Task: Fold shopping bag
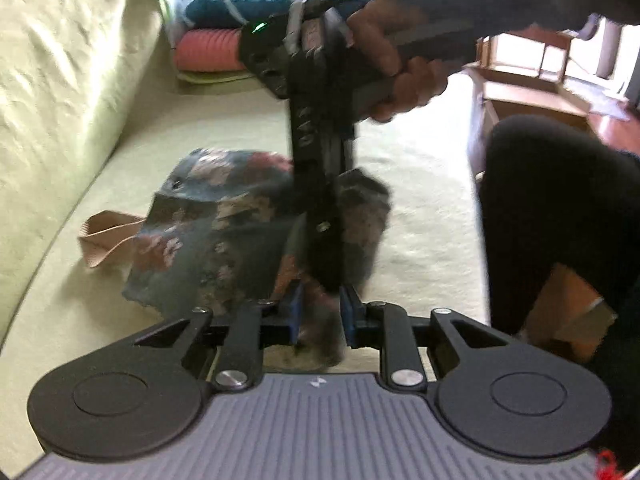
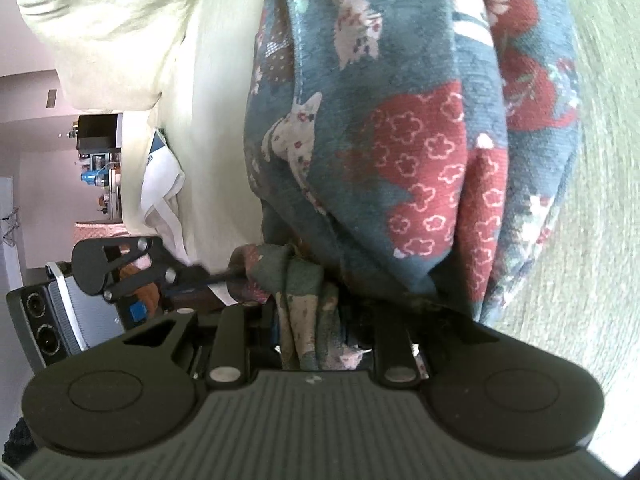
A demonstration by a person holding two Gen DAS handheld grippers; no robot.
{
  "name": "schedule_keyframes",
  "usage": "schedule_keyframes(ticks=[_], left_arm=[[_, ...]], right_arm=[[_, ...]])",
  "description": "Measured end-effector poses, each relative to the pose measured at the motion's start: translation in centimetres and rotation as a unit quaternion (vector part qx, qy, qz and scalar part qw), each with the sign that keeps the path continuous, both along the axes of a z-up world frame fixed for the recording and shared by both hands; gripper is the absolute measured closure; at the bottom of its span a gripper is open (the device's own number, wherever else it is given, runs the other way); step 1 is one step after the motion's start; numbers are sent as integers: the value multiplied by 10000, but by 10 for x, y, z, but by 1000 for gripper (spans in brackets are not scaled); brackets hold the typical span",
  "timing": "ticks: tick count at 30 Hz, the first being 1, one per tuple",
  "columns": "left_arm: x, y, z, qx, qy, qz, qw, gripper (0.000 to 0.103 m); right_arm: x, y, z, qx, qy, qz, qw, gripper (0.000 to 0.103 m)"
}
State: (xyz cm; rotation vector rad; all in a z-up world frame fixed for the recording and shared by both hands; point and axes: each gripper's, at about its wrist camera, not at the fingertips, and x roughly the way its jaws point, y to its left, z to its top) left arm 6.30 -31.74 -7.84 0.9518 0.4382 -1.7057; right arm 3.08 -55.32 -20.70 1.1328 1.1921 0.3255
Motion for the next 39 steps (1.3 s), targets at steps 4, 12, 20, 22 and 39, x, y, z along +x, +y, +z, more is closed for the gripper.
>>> schedule_keyframes(ticks=[4,12,20,22,39], left_arm=[[11,-6,-6,41,201,180,9996,70],[14,-19,-13,434,276,346,9981,59],[5,-25,-12,636,168,243,9975,59],[-3,-16,-2,447,-138,171,9988,62],[-26,-7,-15,-257,-945,8,9952,98]], right_arm=[[-3,3,0,-71,-82,-113,9999,85],[-6,13,18,-658,-282,19,9974,83],[-29,5,25,-788,-467,-244,9955,81],[-28,0,23,-685,-437,-216,9965,81],[-20,-23,6,-13,17,-373,9993,86]])
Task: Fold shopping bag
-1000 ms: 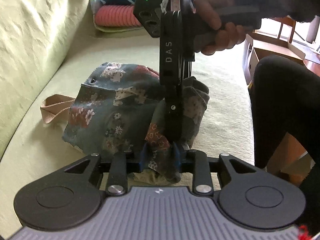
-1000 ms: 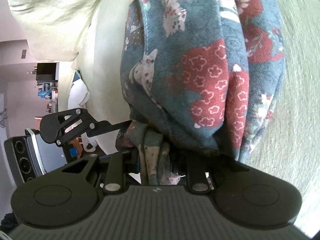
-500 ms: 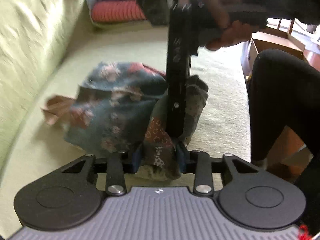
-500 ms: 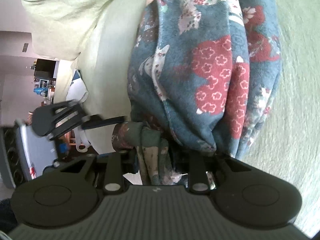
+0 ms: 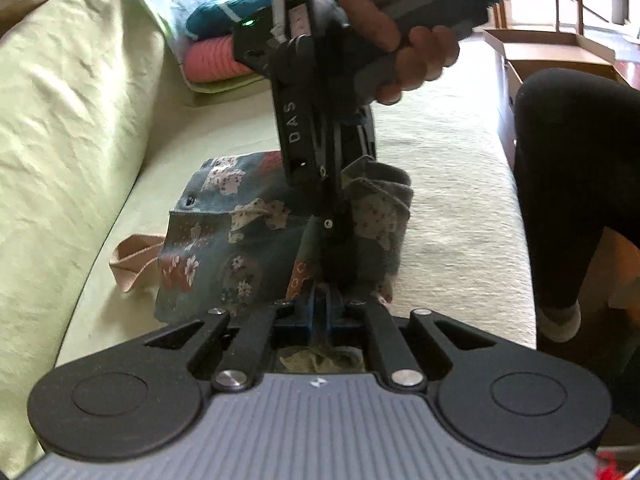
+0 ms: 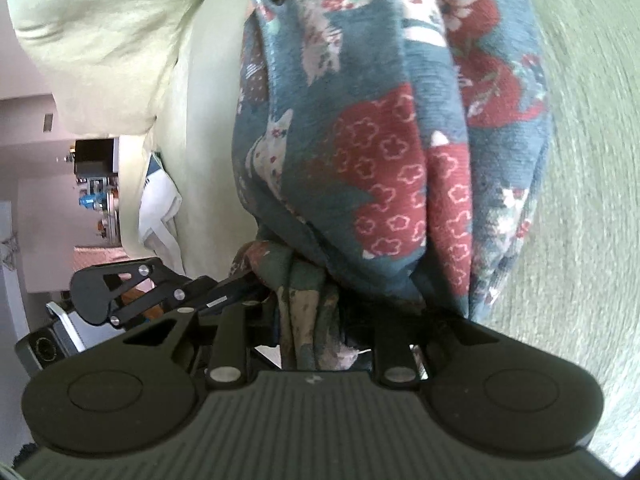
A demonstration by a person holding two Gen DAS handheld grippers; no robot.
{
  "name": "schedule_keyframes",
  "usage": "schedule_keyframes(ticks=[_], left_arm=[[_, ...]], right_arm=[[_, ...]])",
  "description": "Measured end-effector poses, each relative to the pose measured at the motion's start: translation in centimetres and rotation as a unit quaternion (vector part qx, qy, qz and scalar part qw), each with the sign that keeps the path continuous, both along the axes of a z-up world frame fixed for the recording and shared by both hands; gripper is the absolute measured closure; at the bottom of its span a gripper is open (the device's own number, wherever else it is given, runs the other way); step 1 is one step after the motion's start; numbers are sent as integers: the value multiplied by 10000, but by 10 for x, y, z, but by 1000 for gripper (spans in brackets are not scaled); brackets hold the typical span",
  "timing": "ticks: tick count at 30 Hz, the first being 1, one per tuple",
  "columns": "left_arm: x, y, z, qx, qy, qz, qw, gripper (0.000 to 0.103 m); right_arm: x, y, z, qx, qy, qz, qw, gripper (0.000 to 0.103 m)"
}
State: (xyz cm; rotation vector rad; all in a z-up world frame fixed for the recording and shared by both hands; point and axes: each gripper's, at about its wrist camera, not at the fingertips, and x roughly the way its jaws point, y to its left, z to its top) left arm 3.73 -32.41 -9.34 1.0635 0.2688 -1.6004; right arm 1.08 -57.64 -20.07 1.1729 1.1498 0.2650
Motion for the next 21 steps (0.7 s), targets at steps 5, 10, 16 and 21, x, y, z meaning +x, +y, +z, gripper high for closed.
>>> schedule_keyframes(ticks=[5,10,16,21], left_arm=[[10,-6,-4,-53,227,197,9995,98],[16,-12,-5,2,438,329,9985,98],[16,-18,-7,-1,549,494,9973,98],[15,-19,-6,15,580,608,9965,98]], right_arm=[[-9,3,5,-176,-192,-163,9995,85],[-20,19,28,-1052,-629,-191,9923,79],[-82,29,94,-3345,-1621,-981,9232,73],[-106,128,104,-5450,-2490,-350,7998,83]])
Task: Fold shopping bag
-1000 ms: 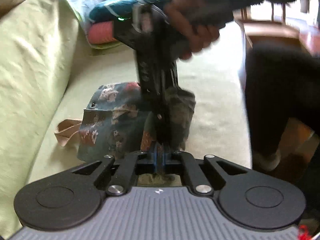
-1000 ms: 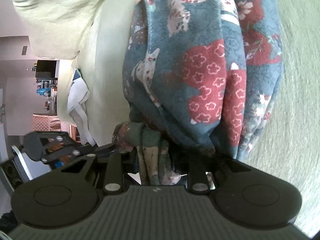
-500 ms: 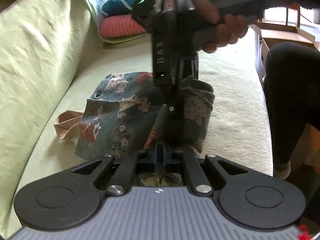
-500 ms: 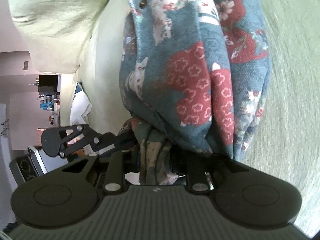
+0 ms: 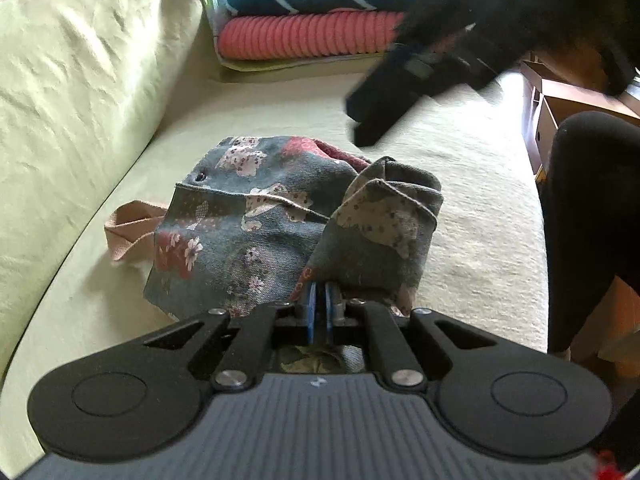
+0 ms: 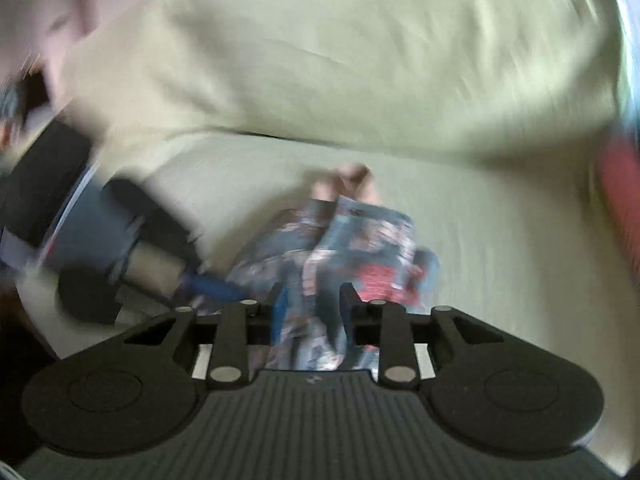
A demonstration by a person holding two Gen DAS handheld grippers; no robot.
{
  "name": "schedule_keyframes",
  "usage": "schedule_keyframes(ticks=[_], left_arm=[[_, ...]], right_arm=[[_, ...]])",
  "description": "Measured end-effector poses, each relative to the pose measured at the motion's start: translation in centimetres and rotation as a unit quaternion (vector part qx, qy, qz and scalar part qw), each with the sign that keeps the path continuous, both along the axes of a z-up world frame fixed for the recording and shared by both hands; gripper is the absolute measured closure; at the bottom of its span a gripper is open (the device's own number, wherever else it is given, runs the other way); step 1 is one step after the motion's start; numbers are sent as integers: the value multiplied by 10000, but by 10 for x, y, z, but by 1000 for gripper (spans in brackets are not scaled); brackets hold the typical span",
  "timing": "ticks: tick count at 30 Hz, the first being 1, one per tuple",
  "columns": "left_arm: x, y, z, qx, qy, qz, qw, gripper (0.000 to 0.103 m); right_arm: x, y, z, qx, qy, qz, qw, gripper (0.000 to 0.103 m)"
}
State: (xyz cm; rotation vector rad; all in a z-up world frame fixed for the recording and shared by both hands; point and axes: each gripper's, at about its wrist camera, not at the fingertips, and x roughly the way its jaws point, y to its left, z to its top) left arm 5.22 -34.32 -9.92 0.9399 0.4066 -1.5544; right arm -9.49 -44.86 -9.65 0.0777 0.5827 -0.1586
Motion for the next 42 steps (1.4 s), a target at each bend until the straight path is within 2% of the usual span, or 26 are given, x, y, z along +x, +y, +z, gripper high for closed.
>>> schedule_keyframes(ticks=[1,2,4,5,6,8,11,14,20,28,31,34,37,40,42], left_arm=[[0,0,0,0,10,29,10000,98],[0,0,0,-5,18,60,10000,98],[-1,0,0,-23,29,116,9999,98],[-1,1,0,-32,34,144,9999,98],[-1,1,-1,-51,26,179,9998,98],[-2,0,-2,-90,30,271,9996,98],[2,-1,-2,-136,209,469,9986,99],[5,-1,-1,-158,403,732,9964,98],[-5,-5,3,-78,355,1171,9925,98],[-15,-4,10,48,129,1165,9931,96],[-26,10,17,-108,-18,1006,9949,94],[-27,25,11,-274,-69,874,9958,93],[-19,24,4,-330,250,1031,9938,93],[-19,18,-3,-350,301,983,9941,93],[-14,18,-6,-454,481,1034,9924,93]], right_arm=[[0,17,-7,-369,-8,155,9992,92],[0,28,-16,-794,24,135,9967,94],[0,43,-32,-1589,13,-16,9873,93],[5,45,-39,-1650,74,-125,9862,92],[11,45,-47,-1664,153,-233,9857,92],[19,40,-53,-1370,107,-357,9899,91],[20,38,-54,-1468,72,-287,9887,91],[21,38,-56,-1357,-34,-377,9900,90],[20,40,-52,-1221,-29,-410,9917,90],[33,61,-55,-1178,-54,-396,9922,90],[36,63,-56,-1125,-61,-393,9929,90],[36,64,-56,-1066,-82,-369,9936,90],[37,66,-57,-1094,-86,-326,9934,90],[37,66,-57,-1061,-77,-282,9939,89],[36,65,-59,-1073,-89,-251,9939,90]])
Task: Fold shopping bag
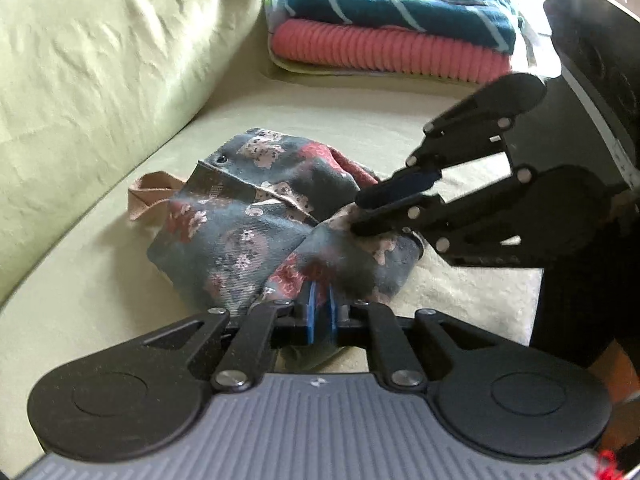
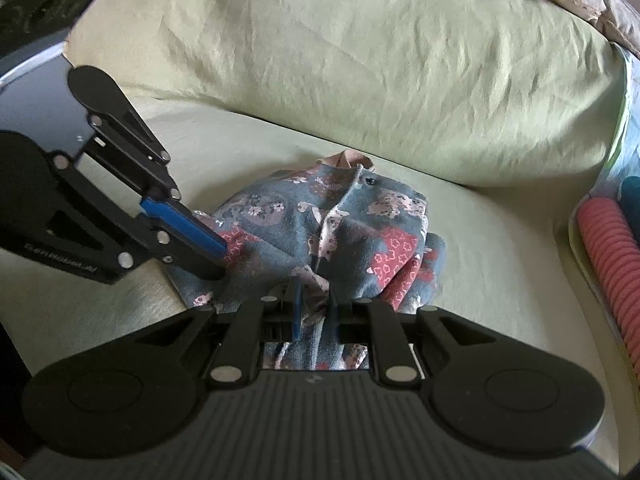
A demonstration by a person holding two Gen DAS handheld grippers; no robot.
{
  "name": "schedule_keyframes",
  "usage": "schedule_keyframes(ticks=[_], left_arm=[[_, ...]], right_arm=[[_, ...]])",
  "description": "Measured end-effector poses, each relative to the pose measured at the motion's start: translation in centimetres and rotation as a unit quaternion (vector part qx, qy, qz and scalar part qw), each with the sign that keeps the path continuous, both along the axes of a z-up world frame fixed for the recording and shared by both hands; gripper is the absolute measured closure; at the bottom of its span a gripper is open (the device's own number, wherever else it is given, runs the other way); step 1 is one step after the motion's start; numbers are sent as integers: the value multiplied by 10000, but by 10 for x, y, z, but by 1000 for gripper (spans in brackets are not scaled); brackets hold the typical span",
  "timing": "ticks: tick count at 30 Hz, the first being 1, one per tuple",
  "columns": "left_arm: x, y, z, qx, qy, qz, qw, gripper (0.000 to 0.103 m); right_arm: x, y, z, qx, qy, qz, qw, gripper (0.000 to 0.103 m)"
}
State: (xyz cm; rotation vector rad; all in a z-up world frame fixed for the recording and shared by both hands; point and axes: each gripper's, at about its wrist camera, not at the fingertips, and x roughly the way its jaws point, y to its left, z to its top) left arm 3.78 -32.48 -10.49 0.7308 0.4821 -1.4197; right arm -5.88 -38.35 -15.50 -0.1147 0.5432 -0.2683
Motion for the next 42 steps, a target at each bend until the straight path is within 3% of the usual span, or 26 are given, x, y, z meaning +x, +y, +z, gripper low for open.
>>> schedule_keyframes(ticks=[2,5,9,18,26,30,31,33,34,35,37,40,42], left_arm=[[3,4,0,-151,59,-11,9999,94],[-12,14,11,-234,-519,-130,9983,94],[-13,26,18,-219,-753,-99,9969,94],[5,24,5,-148,-423,-38,9990,93],[25,35,-13,-572,154,120,9982,93],[32,37,-18,-780,233,169,9965,95],[29,37,-18,-818,131,146,9965,95],[12,38,-12,-817,-484,-69,9955,95],[0,39,-9,-751,-896,-263,9928,95],[-11,41,-7,-652,-1299,-439,9884,70],[-33,46,-5,-437,-2092,-826,9734,39],[-61,57,-15,-77,-3150,-1644,9347,36],[-72,58,-28,236,-3790,-2066,9017,36]], right_arm=[[-1,-1,-1,22,-38,1,10000,89],[-3,-7,0,168,-86,-3,9998,89],[-2,-11,1,280,-103,-15,9996,89],[-4,-13,2,239,-58,21,9997,89],[-7,-18,0,238,-74,98,9996,89],[-3,-17,-1,225,-86,93,9997,89],[-1,-18,0,237,-79,93,9996,89],[0,-18,3,249,-36,101,9996,89],[-1,-18,4,261,-13,117,9996,89],[-2,-20,5,289,-7,140,9995,89],[-4,-23,6,338,-5,165,9993,89],[-7,-26,7,382,10,209,9991,89],[-8,-27,7,410,9,227,9989,89]])
